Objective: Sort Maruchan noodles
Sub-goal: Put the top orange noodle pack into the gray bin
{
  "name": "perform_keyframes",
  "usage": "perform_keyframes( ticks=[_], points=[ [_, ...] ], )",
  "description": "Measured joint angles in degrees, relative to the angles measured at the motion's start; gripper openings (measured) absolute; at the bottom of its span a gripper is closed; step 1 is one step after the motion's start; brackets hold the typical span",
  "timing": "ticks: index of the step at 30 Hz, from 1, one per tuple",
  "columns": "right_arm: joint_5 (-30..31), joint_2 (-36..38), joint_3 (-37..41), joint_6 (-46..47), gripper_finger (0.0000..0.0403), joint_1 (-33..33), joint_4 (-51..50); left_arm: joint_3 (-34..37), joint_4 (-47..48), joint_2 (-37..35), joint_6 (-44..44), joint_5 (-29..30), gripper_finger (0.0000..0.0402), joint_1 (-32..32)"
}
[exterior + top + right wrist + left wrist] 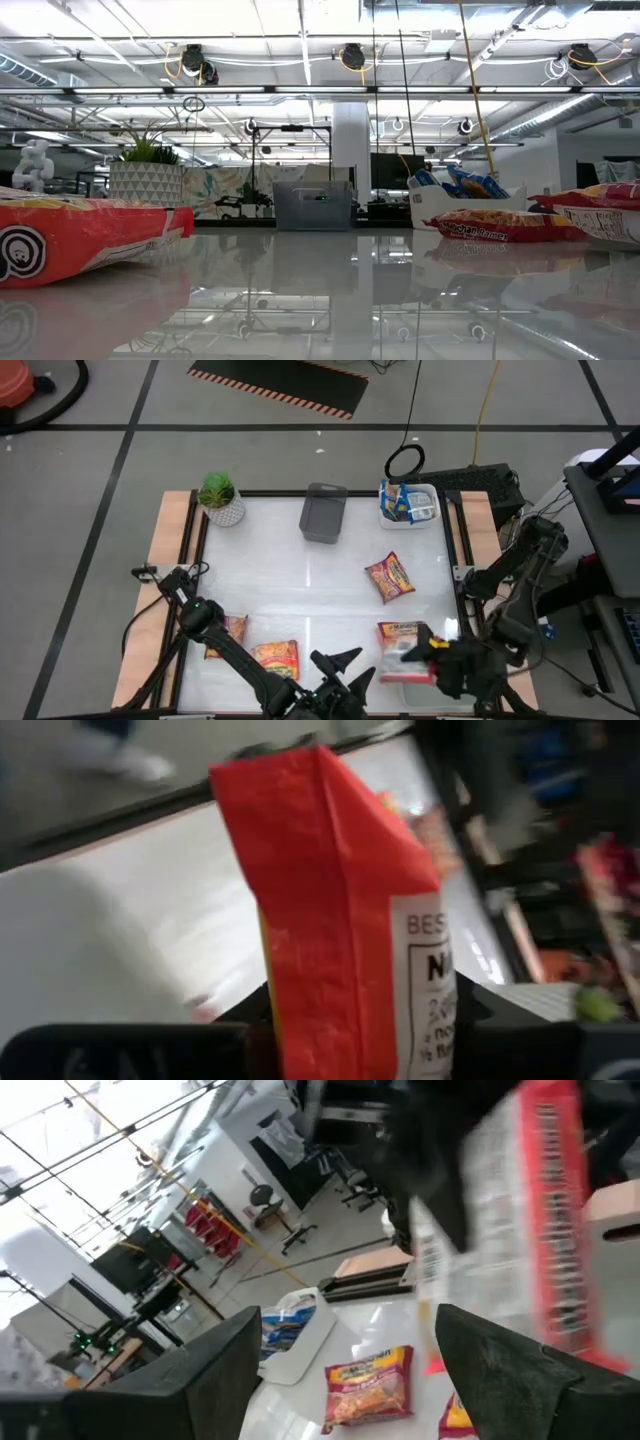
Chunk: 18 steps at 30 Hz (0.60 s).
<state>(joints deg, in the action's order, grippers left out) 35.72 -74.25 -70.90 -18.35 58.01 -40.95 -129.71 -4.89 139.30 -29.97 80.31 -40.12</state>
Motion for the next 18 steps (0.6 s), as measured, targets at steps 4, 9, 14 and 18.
perform_keyframes(
  ticks=[4,9,14,18],
  points=[
    [-5.2,0.0,-2.1,1.7,0.0109,0.4,-8.9,0.0,-1.1,-0.1,0.4,-0.2,0.0301,0.0],
    [-13.3,-0.6,-2.2,2.9,0.0109,0.3,-16.0,0.0,-2.1,-0.1,0.7,-0.3,0.0301,0.0],
    [-20.2,-3.1,-2.0,5.8,0.0109,3.1,-20.1,0.0,-1.2,-0.1,0.9,-0.5,0.0301,0.0],
    [-24.0,-5.5,-2.0,7.0,0.0109,6.9,-20.6,0.0,-0.6,-0.1,1.9,-0.6,0.0301,0.2]
  ],
)
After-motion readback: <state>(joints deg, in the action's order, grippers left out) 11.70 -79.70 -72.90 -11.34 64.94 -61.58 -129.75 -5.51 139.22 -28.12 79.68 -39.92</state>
